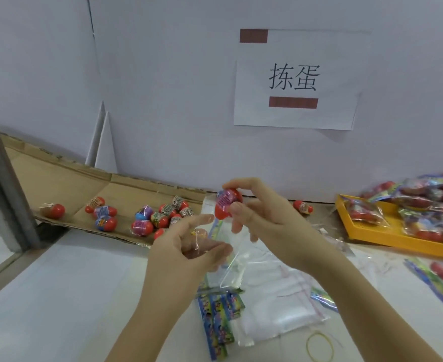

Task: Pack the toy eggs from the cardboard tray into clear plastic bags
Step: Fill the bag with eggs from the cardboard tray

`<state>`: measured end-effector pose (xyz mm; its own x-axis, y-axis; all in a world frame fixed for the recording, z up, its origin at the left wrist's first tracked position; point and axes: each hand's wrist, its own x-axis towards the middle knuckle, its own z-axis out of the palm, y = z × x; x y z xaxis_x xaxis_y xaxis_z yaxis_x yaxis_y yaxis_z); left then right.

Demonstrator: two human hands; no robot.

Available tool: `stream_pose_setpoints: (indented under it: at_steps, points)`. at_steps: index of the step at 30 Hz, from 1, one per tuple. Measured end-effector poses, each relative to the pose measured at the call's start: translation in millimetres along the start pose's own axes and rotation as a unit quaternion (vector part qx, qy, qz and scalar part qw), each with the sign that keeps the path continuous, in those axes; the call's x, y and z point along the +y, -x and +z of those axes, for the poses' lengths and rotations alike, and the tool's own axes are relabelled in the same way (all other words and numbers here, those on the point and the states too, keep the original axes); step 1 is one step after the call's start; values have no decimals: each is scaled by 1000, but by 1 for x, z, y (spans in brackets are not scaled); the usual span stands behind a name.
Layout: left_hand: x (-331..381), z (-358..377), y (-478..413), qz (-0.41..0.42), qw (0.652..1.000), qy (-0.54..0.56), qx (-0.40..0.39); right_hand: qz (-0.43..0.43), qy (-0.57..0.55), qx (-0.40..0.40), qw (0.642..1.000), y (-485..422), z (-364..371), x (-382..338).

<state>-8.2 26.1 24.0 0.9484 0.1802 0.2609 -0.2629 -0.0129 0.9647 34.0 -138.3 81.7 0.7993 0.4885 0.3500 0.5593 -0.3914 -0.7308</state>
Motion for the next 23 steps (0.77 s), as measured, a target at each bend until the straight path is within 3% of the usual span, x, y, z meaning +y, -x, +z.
stream_pose_setpoints:
  at_steps: [5,11,14,19,23]
  points:
    - [-5,3,2,33,999,-5,16,28,30,43,998,1,8,1]
    - [-7,6,5,81,996,-5,32,19,154,111,982,2,14,-5]
    - [-5,6,5,92,994,19,48,39,90,95,991,2,15,-8]
    - [-7,4,6,136,988,-33,58,71,-58,85,992,1,13,-9]
    - [-5,7,9,239,960,-140,51,69,-117,76,988,0,12,-9]
